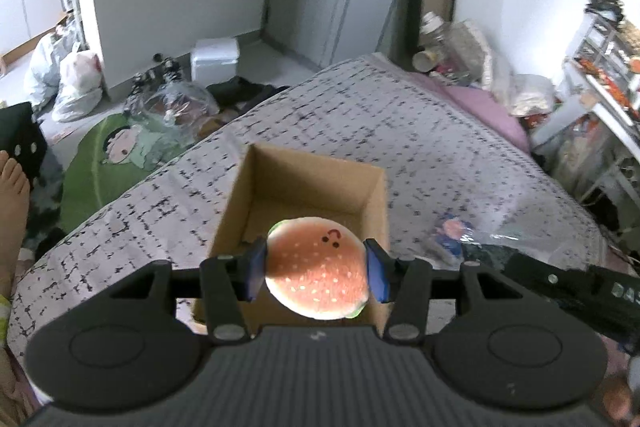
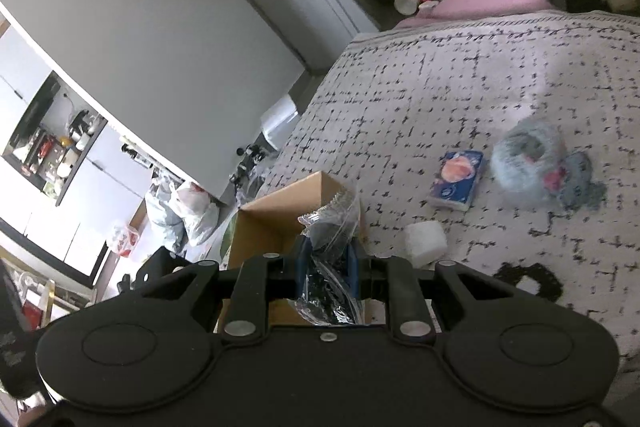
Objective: Organize soft objects
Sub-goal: 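Lift the burger plush and clear bag and carry both toward the cardboard box, then lower the burger plush and bag into the box and open both grippers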
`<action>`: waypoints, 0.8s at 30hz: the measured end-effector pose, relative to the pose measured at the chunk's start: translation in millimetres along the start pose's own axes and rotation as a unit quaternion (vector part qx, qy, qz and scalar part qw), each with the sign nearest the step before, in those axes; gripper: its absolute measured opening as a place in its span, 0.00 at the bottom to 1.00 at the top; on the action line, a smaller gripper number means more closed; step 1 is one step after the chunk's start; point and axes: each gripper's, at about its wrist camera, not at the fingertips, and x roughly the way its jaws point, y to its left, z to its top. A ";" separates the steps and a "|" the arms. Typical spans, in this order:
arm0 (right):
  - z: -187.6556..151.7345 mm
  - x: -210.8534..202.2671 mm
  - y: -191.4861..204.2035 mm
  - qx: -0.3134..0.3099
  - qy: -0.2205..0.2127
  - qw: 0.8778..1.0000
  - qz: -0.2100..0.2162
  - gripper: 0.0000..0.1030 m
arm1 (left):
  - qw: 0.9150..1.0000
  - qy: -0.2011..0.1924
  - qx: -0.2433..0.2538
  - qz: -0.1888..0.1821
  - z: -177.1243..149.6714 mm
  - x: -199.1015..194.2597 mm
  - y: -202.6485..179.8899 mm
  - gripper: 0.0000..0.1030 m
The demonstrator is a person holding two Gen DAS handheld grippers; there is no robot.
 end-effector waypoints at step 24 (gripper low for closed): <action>-21.1 95.4 49.8 -0.062 0.065 0.996 -0.005 0.20 | 0.995 0.085 -0.042 0.009 -12.6 84.9 47.5 0.56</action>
